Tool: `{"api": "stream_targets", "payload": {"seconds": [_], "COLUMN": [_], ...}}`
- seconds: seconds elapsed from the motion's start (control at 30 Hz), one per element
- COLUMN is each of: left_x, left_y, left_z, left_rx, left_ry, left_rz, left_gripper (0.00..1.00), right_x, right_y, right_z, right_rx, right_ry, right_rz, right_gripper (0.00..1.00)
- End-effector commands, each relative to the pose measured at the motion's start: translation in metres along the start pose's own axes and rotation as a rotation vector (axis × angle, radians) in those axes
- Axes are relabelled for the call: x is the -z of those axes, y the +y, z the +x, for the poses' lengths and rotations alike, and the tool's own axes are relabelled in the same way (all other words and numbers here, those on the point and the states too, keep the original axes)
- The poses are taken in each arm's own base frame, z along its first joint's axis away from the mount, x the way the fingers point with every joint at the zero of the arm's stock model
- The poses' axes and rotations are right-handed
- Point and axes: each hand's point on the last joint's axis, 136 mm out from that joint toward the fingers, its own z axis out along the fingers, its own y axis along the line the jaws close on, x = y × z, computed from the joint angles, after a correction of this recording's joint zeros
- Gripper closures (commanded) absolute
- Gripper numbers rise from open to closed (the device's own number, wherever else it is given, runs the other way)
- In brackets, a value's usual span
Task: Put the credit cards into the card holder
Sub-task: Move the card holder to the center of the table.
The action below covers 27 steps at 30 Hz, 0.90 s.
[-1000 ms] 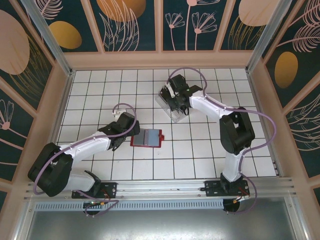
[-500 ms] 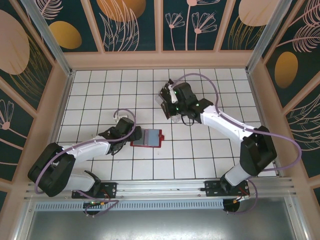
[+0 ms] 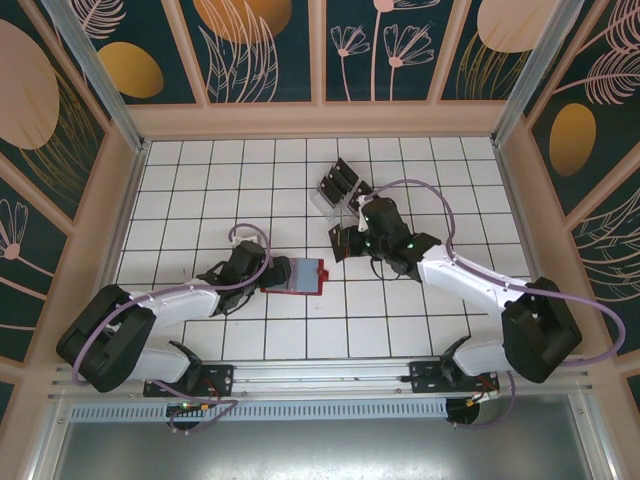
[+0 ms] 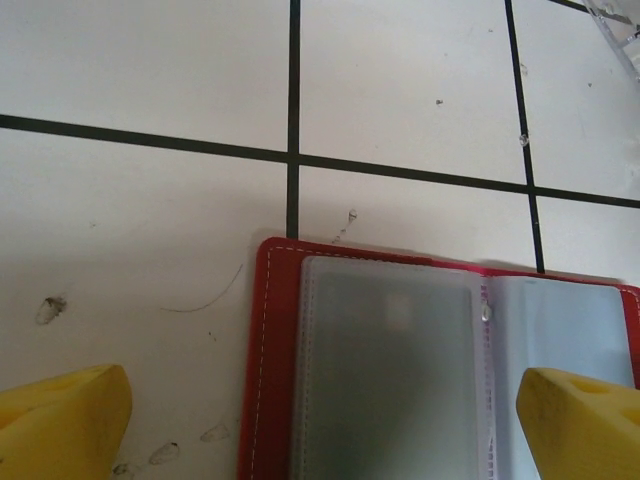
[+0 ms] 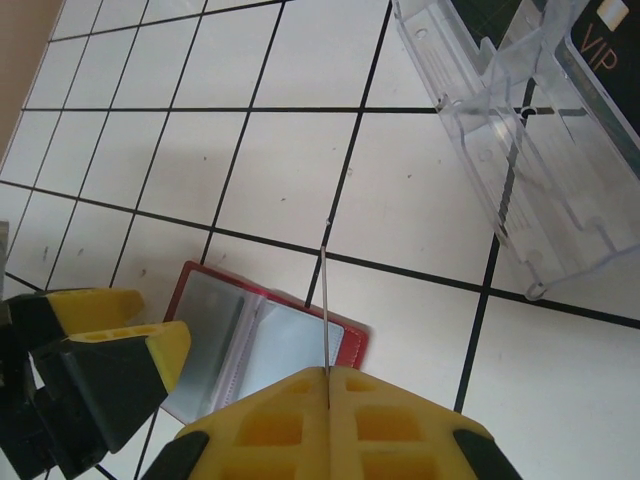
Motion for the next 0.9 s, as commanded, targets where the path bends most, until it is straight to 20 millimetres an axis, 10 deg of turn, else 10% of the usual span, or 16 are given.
{"api": "stream_targets", "payload": {"seconds": [0.0, 0.87], "left_x": [-0.003, 0.002], "left_y": [-0.007, -0.046], "left_z": [0.003, 0.024], "left_rx": [0.028, 0.020], "left_ry": [0.000, 0.025], "left_rz": [0.036, 0.076], "left_gripper": [0.02, 0.02], "right_x": [0.006, 0.018], "right_y": [0.002, -0.004], "right_z": [-0.007, 0.001], "right_rx": [-0.043, -0.069], "right_ry": [-0.058, -0.073], "right_rz": [-0.022, -0.048], "right_gripper": [1.00, 1.00]}}
